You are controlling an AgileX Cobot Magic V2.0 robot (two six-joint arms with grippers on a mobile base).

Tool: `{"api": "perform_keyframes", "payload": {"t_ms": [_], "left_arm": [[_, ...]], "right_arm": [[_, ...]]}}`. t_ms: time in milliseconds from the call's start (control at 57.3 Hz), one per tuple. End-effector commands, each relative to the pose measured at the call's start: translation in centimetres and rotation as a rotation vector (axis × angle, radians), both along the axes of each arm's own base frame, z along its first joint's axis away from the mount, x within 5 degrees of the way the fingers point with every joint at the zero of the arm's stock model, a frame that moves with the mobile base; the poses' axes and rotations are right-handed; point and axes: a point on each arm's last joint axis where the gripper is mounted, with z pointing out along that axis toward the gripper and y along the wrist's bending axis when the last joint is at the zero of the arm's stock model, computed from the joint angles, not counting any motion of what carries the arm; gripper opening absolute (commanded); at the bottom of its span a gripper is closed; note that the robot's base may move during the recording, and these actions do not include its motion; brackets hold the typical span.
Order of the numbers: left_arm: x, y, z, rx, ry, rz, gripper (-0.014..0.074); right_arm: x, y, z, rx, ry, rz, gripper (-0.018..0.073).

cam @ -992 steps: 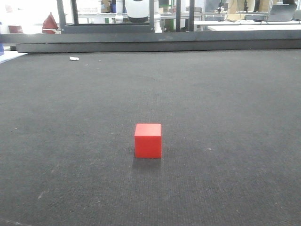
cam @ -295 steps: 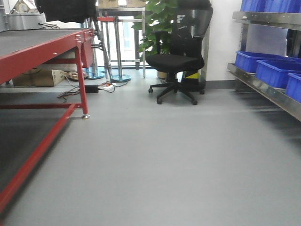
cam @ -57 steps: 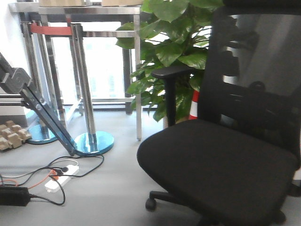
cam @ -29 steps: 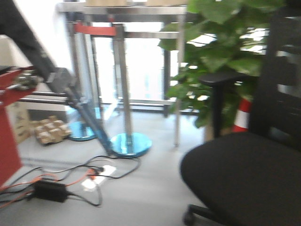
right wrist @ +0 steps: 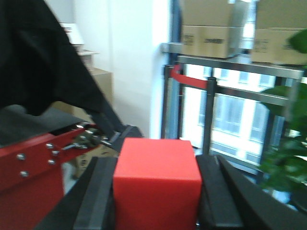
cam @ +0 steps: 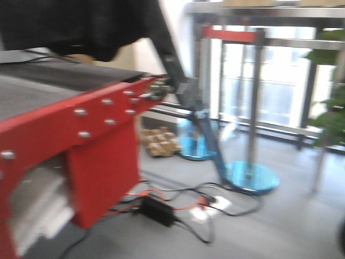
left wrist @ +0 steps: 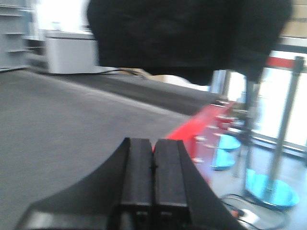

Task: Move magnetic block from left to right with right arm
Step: 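Turn the base past the chair while holding the cube, then drive up to the grey table near the cardboard boxes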

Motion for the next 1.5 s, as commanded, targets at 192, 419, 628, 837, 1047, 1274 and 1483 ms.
{"api": "perform_keyframes", "payload": {"t_ms": [192, 419, 628, 837, 1047, 1274, 1483], "left_arm": [[-0.18, 0.09, 0.58, -0.008, -0.090, 0.009, -0.0126], [-0.18, 0.09, 0.58, -0.008, -0.090, 0.009, -0.0126], [-0.18, 0.09, 0.58, -0.008, -0.090, 0.009, -0.0126], [-0.18, 0.09, 0.58, -0.008, -0.090, 0.009, -0.0126], [-0.18, 0.09, 0.58, -0.008, -0.090, 0.009, -0.0126], [-0.18, 0.09, 0.58, -0.008, -0.090, 0.009, -0.0126], [-0.18, 0.09, 0.58, -0.008, -0.090, 0.009, -0.0126]], "right_arm": [[-0.26, -0.05, 1.70, 0.001, -0.112, -0.006, 0.0223], [-0.26, -0.05, 1.70, 0.001, -0.112, -0.006, 0.0223], [-0.26, -0.05, 1.70, 0.001, -0.112, -0.006, 0.0223], [-0.26, -0.05, 1.70, 0.001, -0.112, -0.006, 0.0223], [-0.26, -0.05, 1.70, 0.001, -0.112, -0.006, 0.0223], [-0.26, -0.05, 1.70, 0.001, -0.112, -0.006, 0.0223], [-0.26, -0.05, 1.70, 0.001, -0.112, -0.006, 0.0223]]}}
